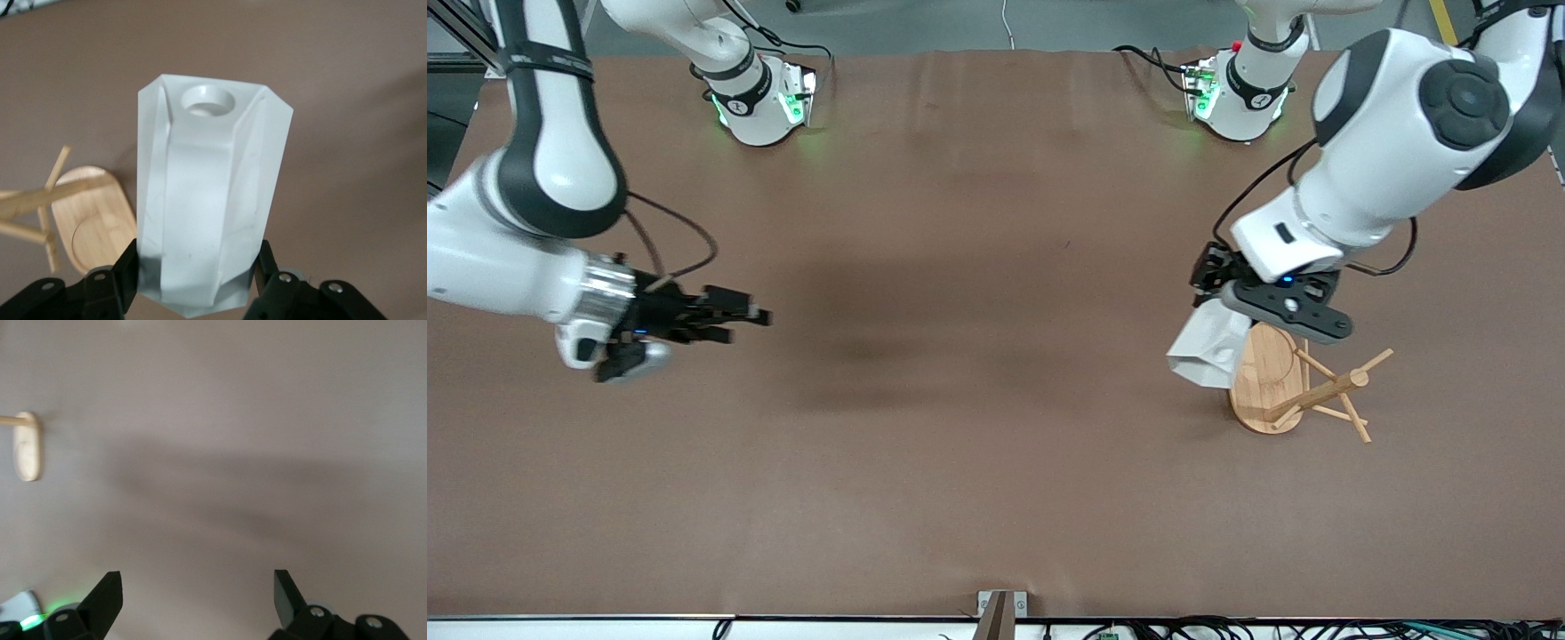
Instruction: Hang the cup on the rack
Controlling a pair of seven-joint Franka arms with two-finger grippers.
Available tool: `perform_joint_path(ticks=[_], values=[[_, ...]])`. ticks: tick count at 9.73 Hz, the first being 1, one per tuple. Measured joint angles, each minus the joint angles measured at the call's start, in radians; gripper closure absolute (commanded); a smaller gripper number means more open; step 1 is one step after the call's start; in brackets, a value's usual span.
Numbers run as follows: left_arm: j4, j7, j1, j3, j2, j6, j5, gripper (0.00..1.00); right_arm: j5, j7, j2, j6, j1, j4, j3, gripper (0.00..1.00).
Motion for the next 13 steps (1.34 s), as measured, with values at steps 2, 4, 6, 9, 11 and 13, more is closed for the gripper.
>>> perform_joint_path(ticks=[2,4,6,9,11,13], values=[[-0.102,-0.043,0.036,0.0,-0.04,0.009,-0.003,0.96,-0.199,0.0,-0.053,-0.003,-0.002,0.004,-0.057,0.0],[-0.208,-0.047,0.076,0.0,-0.061,0.068,-0.003,0.96,-0.375,0.004,-0.116,-0.031,-0.003,0.029,-0.093,0.0],[-0.281,-0.045,0.085,0.0,-0.071,0.127,-0.003,0.96,-0.511,0.05,-0.149,-0.18,-0.003,0.148,-0.113,0.0],[-0.308,0.027,0.111,0.0,-0.074,0.152,-0.003,0.96,-0.568,0.109,-0.155,-0.316,0.002,0.348,-0.113,0.0],[-0.313,0.083,0.139,0.0,-0.073,0.155,-0.003,0.96,-0.572,0.11,-0.153,-0.357,0.005,0.402,-0.112,0.0],[-0.317,0.115,0.145,-0.001,-0.065,0.17,-0.017,0.96,-0.572,0.172,-0.152,-0.378,0.013,0.415,-0.101,0.0]])
